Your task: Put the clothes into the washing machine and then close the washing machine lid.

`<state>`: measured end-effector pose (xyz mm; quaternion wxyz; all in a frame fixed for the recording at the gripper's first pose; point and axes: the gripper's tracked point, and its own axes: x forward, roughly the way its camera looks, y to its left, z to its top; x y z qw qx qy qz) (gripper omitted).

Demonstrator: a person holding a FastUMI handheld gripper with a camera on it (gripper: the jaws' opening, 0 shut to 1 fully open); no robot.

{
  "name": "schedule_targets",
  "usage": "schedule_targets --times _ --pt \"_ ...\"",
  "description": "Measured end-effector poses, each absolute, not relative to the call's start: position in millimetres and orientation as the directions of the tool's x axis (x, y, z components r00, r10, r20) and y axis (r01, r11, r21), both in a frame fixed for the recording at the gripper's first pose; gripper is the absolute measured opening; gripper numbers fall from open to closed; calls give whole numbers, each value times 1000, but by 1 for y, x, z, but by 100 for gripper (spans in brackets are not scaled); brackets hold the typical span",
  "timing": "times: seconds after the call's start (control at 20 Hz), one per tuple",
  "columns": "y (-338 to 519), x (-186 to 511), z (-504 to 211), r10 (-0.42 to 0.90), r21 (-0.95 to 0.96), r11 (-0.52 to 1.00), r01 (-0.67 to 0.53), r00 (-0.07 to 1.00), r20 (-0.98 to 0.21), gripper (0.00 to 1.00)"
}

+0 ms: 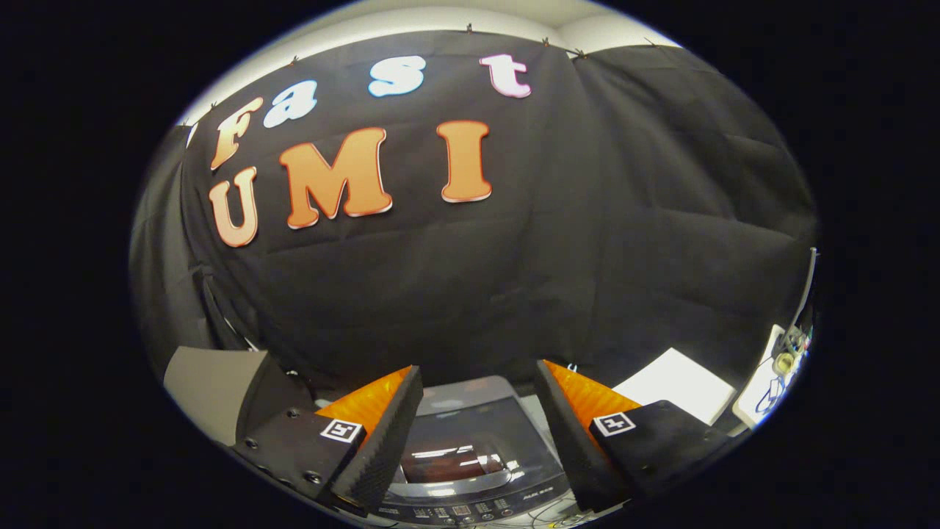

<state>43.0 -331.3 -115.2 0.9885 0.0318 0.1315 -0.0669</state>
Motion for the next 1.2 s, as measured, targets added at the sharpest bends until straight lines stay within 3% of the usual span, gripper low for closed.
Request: schedule_targets --times 0.6,1.2 --pt "-360 11 42 -147 108 983 148 989 -21 99" --pt "-372 -31 113 -194 105 977 186 978 74 99"
